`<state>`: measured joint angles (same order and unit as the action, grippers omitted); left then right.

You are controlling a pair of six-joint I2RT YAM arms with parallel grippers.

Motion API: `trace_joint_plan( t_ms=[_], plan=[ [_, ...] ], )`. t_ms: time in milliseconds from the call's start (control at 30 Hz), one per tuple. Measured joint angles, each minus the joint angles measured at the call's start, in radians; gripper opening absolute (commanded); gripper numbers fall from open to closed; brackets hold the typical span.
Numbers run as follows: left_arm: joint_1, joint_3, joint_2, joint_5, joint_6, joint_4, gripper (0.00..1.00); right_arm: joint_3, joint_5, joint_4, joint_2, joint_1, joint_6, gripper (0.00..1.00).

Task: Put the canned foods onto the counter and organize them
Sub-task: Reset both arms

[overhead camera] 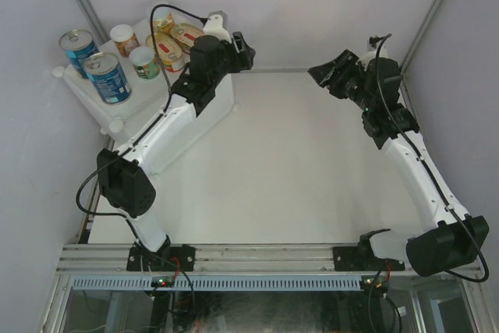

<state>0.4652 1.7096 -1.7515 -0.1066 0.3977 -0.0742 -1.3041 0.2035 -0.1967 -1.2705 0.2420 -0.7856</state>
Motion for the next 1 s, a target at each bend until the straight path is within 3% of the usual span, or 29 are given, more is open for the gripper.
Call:
trace_joint_plan(
  t_ms=[167, 367, 500, 767, 1000],
  plan=[
    [0.134, -0.06, 0.05, -0.012, -0.036, -0.014, 0.66, 0.002, -0.071, -0.104, 0.025, -0.013, 0.118, 0.74],
    [0.298, -0.434, 0.261, -0.076, -0.05, 0.036, 0.66, 0.166, -0.198, -0.165, 0.122, -0.013, 0.233, 0.88],
    [0.347, -0.663, 0.393, -0.136, -0.041, 0.054, 0.66, 0.227, -0.275, -0.229, 0.156, -0.001, 0.275, 0.95],
    [0.371, -0.958, 0.628, -0.233, -0.002, 0.076, 0.66, 0.328, -0.383, -0.296, 0.227, 0.056, 0.296, 1.0],
    [0.371, -1.044, 0.719, -0.263, 0.011, 0.083, 0.66, 0.383, -0.425, -0.346, 0.277, 0.095, 0.29, 1.0]
  ],
)
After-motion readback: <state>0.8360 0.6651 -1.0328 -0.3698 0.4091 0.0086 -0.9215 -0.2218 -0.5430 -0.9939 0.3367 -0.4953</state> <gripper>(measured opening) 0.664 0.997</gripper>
